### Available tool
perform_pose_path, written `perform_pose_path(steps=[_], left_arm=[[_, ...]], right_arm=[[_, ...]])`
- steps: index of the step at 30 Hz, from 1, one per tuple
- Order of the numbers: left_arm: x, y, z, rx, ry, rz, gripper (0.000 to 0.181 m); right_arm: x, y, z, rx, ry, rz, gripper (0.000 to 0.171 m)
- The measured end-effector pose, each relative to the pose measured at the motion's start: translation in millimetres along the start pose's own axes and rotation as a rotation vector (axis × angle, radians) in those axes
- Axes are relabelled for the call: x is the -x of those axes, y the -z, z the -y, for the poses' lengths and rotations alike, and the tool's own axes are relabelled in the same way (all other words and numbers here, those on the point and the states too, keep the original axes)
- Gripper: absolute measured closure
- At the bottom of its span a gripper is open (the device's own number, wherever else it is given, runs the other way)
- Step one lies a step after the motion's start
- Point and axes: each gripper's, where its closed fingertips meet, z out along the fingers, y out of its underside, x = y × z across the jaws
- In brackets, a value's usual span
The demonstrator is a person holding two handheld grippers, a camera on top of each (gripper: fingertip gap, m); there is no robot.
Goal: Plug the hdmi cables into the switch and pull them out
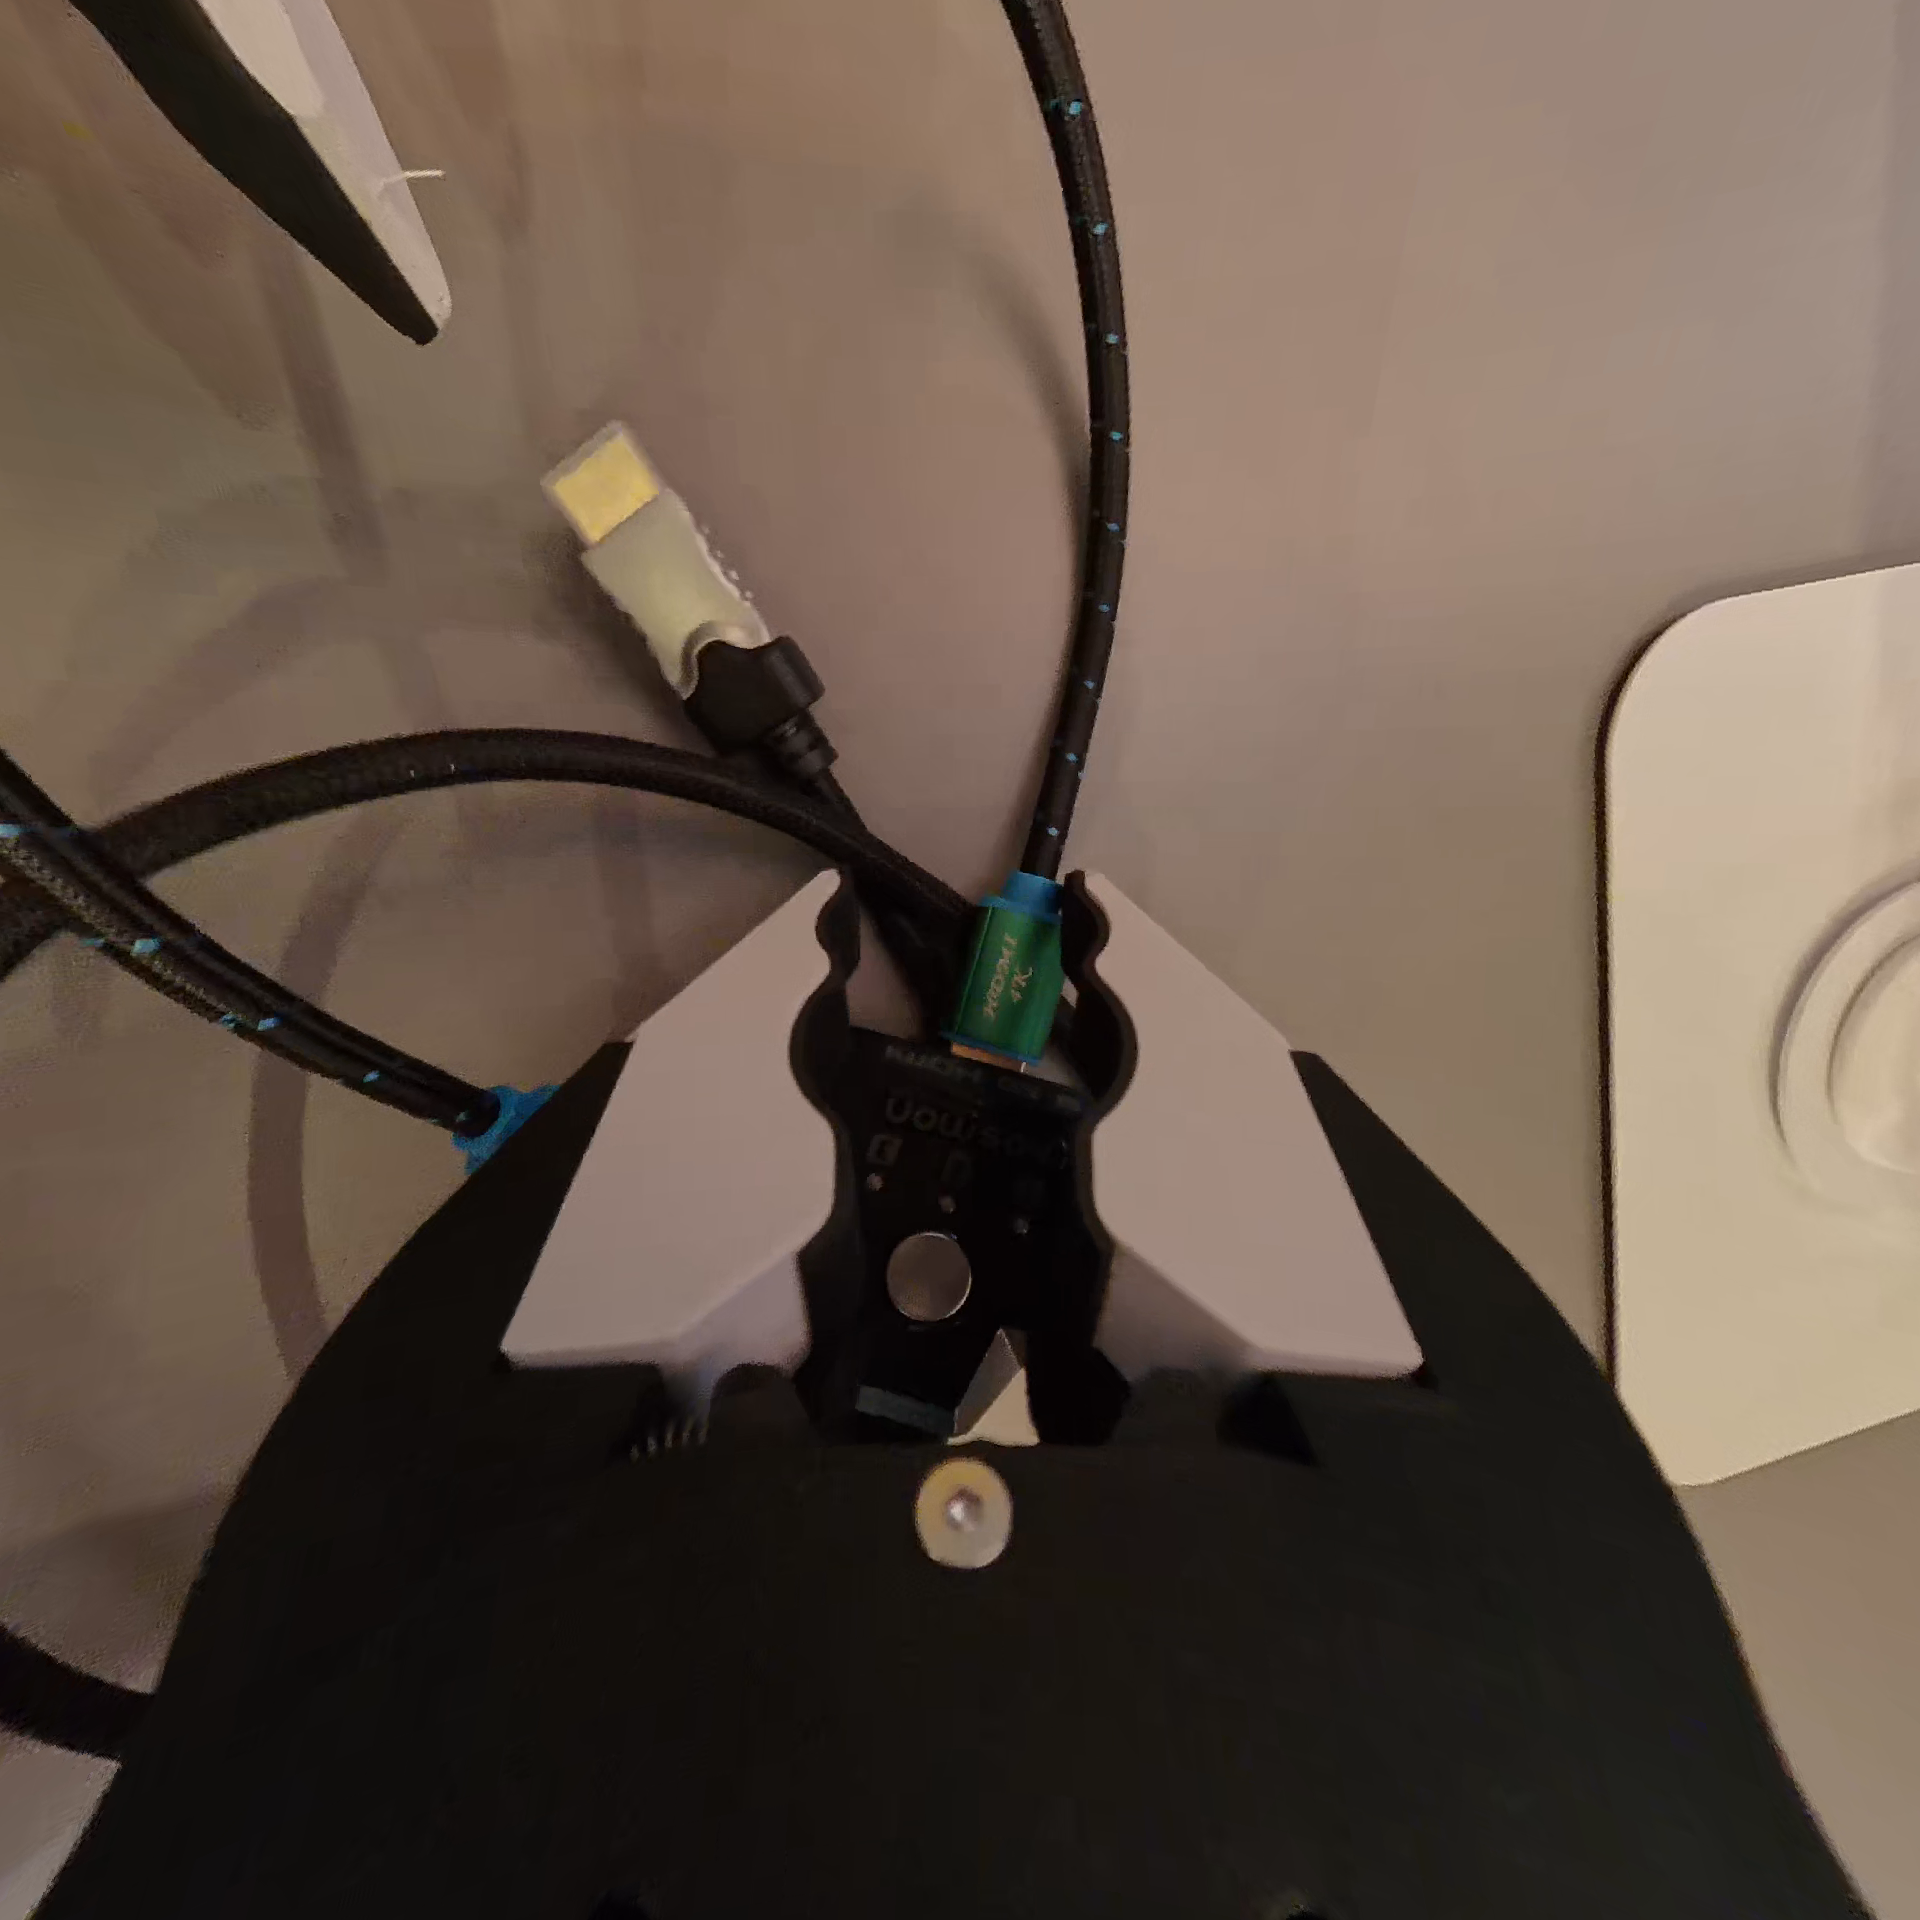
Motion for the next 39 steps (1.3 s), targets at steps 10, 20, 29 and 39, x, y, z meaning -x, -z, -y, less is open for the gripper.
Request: perform_pose_path(steps=[10, 20, 29, 39], left_arm=[[-1.0, 6.9, 3.9, -0.013, -0.017, 0.005, 0.112], [-0.3, 5.8, 0.5, 0.008, -0.010, -0.009, 0.113], [-12.5, 0.6, -7.1, 0.048, -0.028, -0.049, 0.106], [-13.6, 7.1, -0.1, 0.018, -0.080, -0.007, 0.099]], right_arm=[[-5.6, 7.3, -5.1, -0.037, -0.058, -0.043, 0.163], [7.8, 2.4, -5.3, -0.033, -0.058, 0.050, 0.123], [7.3, -2.2, 3.4, -0.064, -0.043, 0.025, 0.150], [-0.2, 3.7, -1.5, -0.103, -0.107, -0.006, 0.160]])
